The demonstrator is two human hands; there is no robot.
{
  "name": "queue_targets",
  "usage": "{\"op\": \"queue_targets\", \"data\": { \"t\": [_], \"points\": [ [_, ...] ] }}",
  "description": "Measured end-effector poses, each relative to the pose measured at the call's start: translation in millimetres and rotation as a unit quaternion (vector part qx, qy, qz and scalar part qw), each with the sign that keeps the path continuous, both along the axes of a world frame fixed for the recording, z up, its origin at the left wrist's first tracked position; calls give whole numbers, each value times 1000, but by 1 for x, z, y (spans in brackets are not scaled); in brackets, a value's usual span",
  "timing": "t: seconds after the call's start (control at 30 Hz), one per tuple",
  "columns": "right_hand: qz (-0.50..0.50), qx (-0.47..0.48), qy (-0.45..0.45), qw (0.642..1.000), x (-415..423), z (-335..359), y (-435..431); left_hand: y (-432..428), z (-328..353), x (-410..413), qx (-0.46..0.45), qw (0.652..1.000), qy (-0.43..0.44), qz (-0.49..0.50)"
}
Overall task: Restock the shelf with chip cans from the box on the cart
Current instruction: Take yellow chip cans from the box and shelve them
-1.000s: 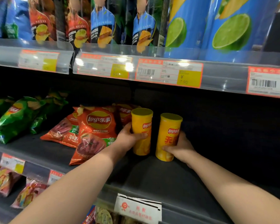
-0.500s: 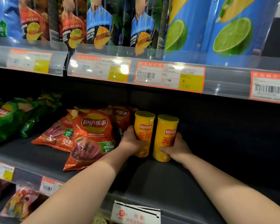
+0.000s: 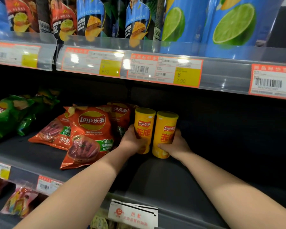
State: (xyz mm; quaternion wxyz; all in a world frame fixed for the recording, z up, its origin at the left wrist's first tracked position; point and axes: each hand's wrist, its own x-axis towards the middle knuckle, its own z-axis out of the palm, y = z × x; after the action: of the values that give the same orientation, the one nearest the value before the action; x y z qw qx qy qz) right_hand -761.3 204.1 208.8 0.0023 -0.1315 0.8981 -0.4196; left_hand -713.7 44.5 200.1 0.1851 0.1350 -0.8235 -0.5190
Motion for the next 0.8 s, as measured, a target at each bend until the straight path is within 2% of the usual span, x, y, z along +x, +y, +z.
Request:
{"op": "queue_targets", "data": {
  "t": [0.2, 0.33, 0.43, 0.53, 0.63, 0.8],
  "points": [
    [-17, 80, -18, 997, 7, -2, 4, 8, -6, 13, -55, 997, -33, 33],
    [22, 185, 14, 982, 29, -3, 17, 16, -5, 38, -171, 981, -81, 38],
    [76, 293, 94, 949, 54, -1, 29, 31, 3, 63, -318, 939, -125, 41],
    [132, 318, 168, 924, 82, 0, 34, 47, 5, 90, -453, 876, -156, 55],
    [179, 338, 200, 902, 107, 2, 35, 62, -1, 119, -485, 865, -115, 65],
    [235, 315, 260, 882, 139, -5, 41, 79, -10, 163, -514, 845, -114, 95]
  ]
}}
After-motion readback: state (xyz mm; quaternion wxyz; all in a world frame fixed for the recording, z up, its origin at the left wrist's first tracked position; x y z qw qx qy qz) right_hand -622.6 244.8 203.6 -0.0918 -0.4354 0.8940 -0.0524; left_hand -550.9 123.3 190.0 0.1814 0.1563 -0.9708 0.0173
